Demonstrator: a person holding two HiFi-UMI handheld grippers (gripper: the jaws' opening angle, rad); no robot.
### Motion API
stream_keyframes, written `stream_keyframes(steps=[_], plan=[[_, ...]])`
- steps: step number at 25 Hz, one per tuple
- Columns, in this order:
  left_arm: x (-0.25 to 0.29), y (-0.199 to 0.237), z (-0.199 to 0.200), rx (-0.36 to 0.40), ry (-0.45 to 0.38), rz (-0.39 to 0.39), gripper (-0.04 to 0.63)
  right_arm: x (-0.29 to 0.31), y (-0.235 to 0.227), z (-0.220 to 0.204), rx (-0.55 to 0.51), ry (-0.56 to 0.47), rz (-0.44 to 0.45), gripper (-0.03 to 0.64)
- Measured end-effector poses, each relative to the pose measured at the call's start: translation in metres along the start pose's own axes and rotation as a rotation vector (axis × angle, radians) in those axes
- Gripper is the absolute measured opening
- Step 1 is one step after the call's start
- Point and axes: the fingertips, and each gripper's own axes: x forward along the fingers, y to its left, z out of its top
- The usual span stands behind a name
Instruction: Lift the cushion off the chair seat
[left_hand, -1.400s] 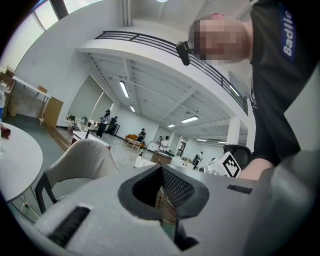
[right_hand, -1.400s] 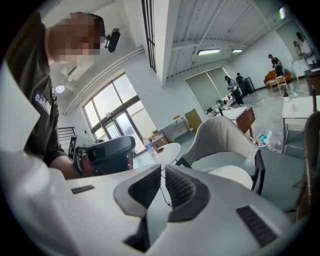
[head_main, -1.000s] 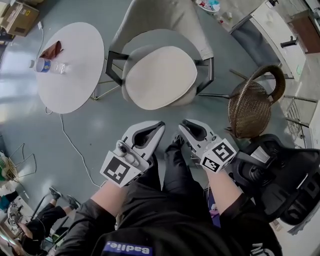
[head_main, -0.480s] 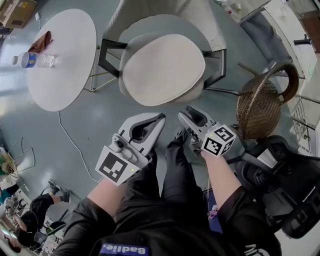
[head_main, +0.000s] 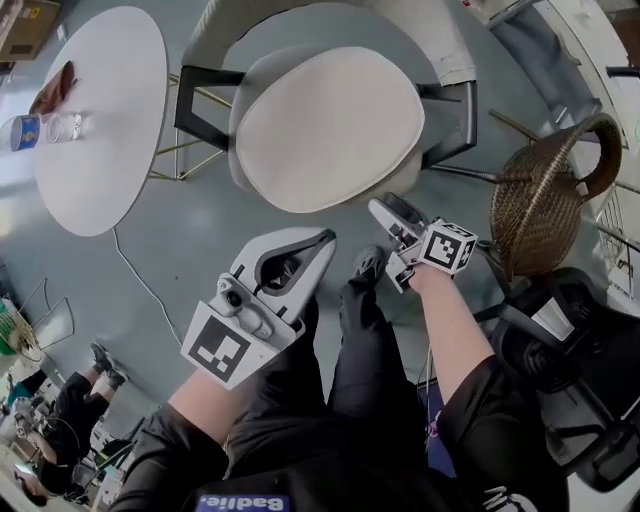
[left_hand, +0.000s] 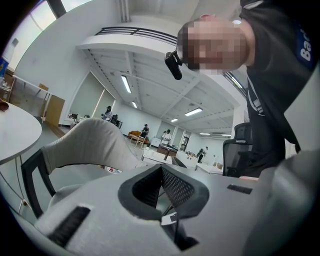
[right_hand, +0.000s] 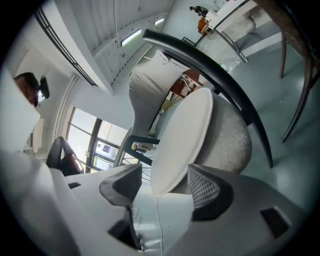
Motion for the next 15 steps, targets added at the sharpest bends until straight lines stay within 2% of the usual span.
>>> stream_keyframes(steps=[8,15], plan=[[0.003,0.012,-0.018,-0.023,0.021,0.0,0.012,0.019,-0.037,0.008,0.211,-0.027,-0.033,0.264],[-0.003,0.021,-0.019,-0.054,0.018,0.0,0.012,0.027,-0.045,0.008,0.256,0.021,-0.132,0.264]])
